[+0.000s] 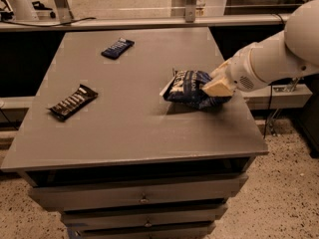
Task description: Move blue chip bag near rxbar blueberry
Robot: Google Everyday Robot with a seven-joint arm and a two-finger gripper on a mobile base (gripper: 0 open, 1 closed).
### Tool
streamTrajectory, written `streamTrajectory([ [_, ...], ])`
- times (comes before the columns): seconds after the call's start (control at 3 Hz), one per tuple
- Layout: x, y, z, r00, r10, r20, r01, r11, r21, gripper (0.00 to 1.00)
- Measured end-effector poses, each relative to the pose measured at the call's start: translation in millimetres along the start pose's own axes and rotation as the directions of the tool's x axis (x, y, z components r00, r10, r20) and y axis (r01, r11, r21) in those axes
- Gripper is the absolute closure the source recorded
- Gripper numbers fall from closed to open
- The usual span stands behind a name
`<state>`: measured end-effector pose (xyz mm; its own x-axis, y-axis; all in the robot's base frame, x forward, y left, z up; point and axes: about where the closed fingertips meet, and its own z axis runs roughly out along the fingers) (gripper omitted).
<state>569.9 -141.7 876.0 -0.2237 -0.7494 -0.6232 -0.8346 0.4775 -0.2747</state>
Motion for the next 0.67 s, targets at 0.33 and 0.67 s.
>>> streamTrajectory([
  [0.33,-11.5,-23.5,-11.0,1.000,0.031,-0.002,-0.030,0.9964,0.079,1.00],
  [0.67,-31.8,-60.0,-41.4,0.996,0.093,0.010,-0.094,0.9789,0.182,1.00],
])
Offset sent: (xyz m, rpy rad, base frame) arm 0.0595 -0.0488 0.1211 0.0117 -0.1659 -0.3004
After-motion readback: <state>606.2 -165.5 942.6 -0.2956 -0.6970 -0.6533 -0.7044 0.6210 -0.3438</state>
